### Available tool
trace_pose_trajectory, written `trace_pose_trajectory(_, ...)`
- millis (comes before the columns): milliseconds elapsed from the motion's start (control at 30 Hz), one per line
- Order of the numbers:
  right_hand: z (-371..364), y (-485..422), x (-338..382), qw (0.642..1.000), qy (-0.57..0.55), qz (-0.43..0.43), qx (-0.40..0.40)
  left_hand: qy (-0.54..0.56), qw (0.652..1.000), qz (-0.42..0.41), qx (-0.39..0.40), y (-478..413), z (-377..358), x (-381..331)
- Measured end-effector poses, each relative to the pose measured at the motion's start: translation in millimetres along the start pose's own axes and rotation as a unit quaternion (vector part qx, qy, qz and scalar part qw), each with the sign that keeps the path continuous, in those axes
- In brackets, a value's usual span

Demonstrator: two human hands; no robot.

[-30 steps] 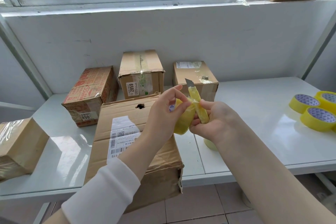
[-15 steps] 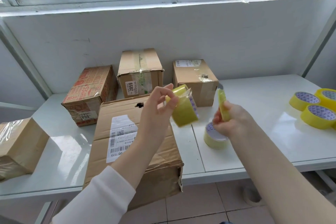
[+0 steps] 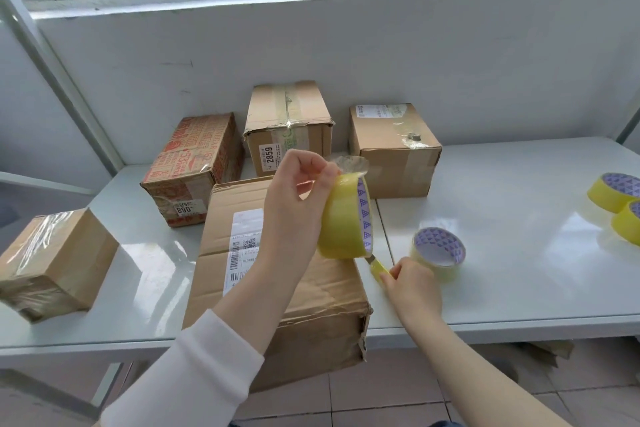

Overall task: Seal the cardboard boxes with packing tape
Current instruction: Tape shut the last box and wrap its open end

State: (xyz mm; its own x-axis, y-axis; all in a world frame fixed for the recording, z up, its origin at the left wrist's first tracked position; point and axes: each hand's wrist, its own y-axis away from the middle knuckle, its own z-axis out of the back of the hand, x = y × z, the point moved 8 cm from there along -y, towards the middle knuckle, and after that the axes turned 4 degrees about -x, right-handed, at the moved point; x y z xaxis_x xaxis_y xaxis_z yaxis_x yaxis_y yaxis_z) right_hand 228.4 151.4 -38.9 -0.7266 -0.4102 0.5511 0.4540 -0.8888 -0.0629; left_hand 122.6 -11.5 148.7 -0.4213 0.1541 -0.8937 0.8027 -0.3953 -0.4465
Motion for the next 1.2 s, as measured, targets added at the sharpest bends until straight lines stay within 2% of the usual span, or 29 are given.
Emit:
trace_pose_trajectory(167,-10,-1,6,0.988,0.136,0.076,-0.016,-0.03,0.999,0.009,-0.031,0,17,-4)
trace_pose_trajectory(200,-4,0,14,0.986,0.129,0.101,-0.038,-0.031,0.999,0.013,-0.039,0,21,-4)
trace_pose_trajectory(233,9,5,26,0.987,0.067,0.127,-0.077,-0.031,0.998,0.021,-0.046,-1,24,-4)
trace_pose_trajectory(300,48,19,51,0.969,-0.166,0.14,-0.122,-0.034,0.997,0.036,-0.065,-1,32,-3)
trace_pose_trajectory(367,78,40,82,0.912,-0.379,0.142,-0.064,-0.029,0.995,0.054,-0.081,-1,40,-1)
trace_pose_trajectory(400,89,53,102,0.892,-0.421,0.165,-0.021,-0.023,0.994,0.064,-0.085,0,42,1)
trace_pose_trajectory(467,98,79,136,0.893,-0.375,0.244,0.037,-0.011,0.993,0.079,-0.09,3,46,0)
trace_pose_trajectory(533,95,92,151,0.903,-0.328,0.271,0.058,0.017,0.992,0.097,-0.083,6,48,-3)
trace_pose_trajectory(633,97,100,153,0.901,-0.34,0.263,0.063,0.065,0.988,0.13,-0.04,5,51,-8)
trace_pose_trajectory(767,107,112,151,0.902,-0.337,0.265,0.055,0.003,0.995,0.091,0.04,5,56,-27)
trace_pose_trajectory(933,117,122,151,0.91,-0.341,0.232,0.048,-0.009,0.999,0.039,0.021,-13,79,-53)
trace_pose_trajectory(1033,127,128,157,0.9,-0.377,0.212,0.054,-0.048,0.998,0.009,0.042,-21,85,-70)
trace_pose_trajectory(1200,133,130,165,0.879,-0.439,0.17,0.076,-0.077,0.996,0.03,0.043,-39,94,-69)
